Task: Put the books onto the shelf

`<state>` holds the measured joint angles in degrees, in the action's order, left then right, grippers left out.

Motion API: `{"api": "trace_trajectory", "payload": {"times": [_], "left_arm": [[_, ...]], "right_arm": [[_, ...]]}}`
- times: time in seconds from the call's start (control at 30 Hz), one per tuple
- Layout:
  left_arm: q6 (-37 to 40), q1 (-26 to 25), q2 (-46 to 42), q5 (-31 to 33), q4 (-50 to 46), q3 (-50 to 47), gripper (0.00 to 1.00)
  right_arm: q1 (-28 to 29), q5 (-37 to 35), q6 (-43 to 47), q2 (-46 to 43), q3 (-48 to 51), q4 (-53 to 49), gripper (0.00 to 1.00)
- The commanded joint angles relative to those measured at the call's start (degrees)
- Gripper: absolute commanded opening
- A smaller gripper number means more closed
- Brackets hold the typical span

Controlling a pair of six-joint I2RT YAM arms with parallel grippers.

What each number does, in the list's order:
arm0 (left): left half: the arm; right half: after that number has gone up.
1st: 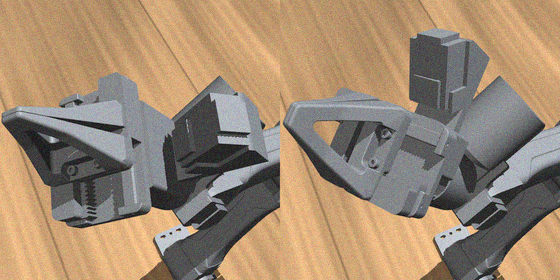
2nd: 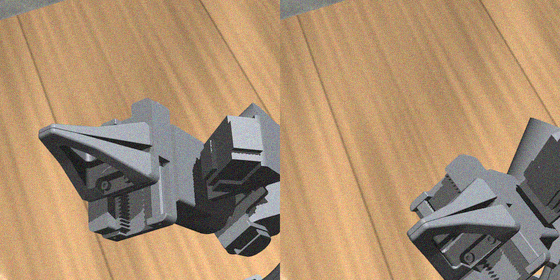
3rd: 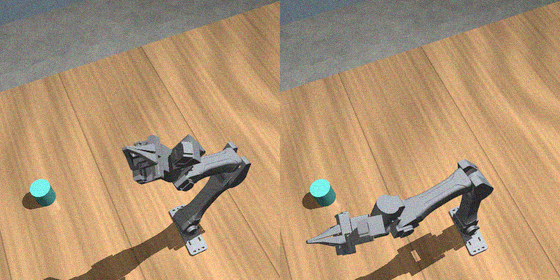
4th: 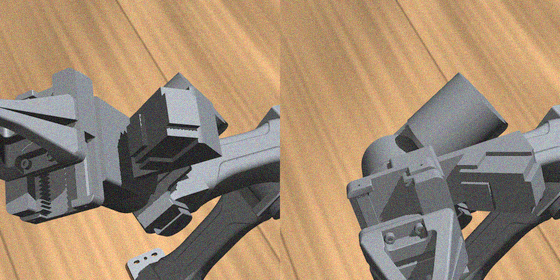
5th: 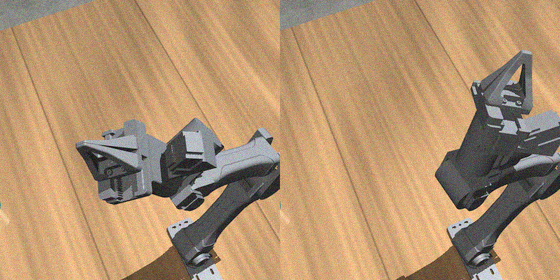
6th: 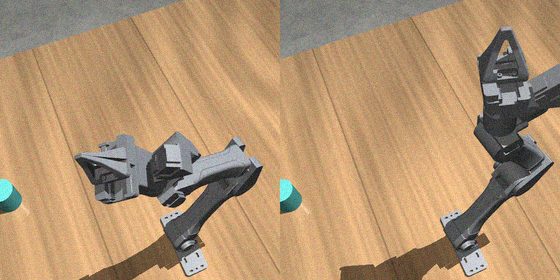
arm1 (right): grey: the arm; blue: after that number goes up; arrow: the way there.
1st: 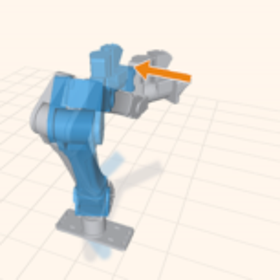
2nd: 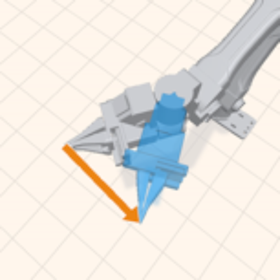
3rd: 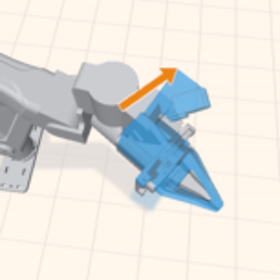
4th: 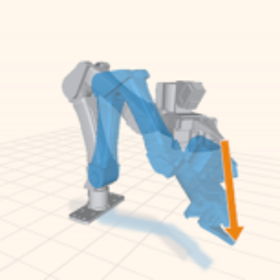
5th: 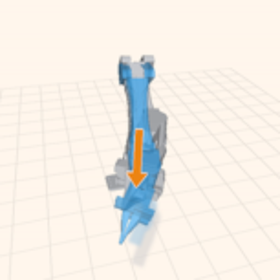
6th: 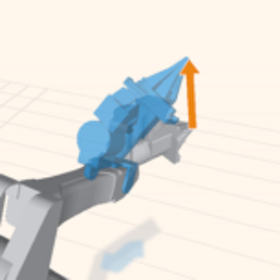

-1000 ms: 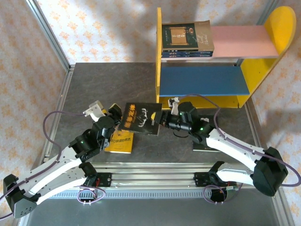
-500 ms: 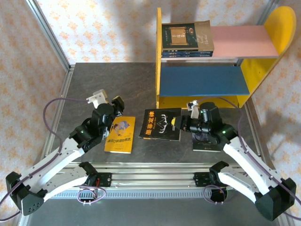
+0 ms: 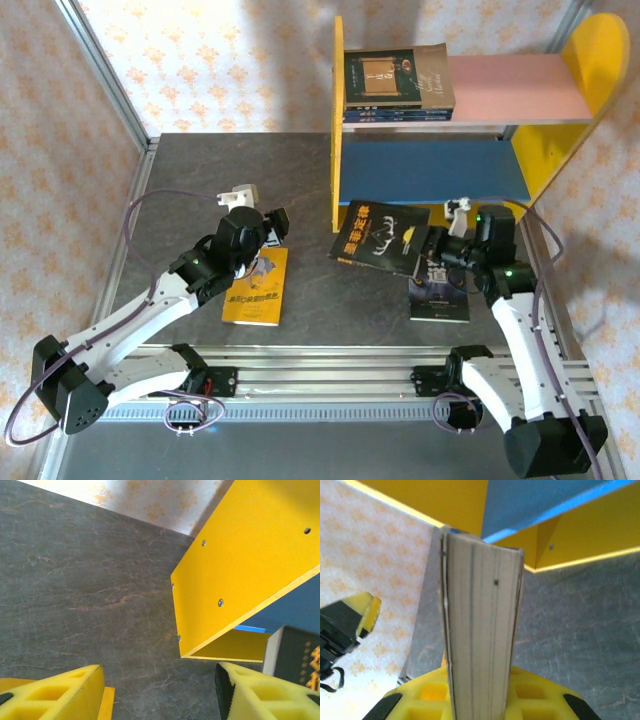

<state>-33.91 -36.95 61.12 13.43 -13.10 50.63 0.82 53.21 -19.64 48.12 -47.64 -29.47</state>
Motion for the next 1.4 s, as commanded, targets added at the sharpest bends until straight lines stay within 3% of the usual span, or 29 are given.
{"api": "trace_trajectory", "payload": {"times": [0.0,0.17,0.53,1.17,1.37], "left_arm": [[1.5,0.7,-0.6,-0.4,-0.8,1.1,0.61],[1.3,0.9,-0.4,-0.5,-0.5,0.8,0.60],[1.0,0.9,-1.2,-0.1,-1.0,0.0,0.60],[0.4,1.3,-0.8,-0.4,-0.6,-0.1,0.60],[0.5,1.3,-0.2,-0.8,-0.3,0.2,0.60]], "right_arm": [[-3.5,8.2,2.3,0.7,-4.3,4.3,0.07],[-8.0,11.2,-0.1,5.0,-4.8,12.5,0.07],[-10.0,17.3,2.6,20.5,-9.5,25.2,0.08],[-10.9,27.0,14.5,41.2,-22.7,22.1,0.08],[-10.9,30.0,25.9,47.1,-30.2,8.7,0.08]]}}
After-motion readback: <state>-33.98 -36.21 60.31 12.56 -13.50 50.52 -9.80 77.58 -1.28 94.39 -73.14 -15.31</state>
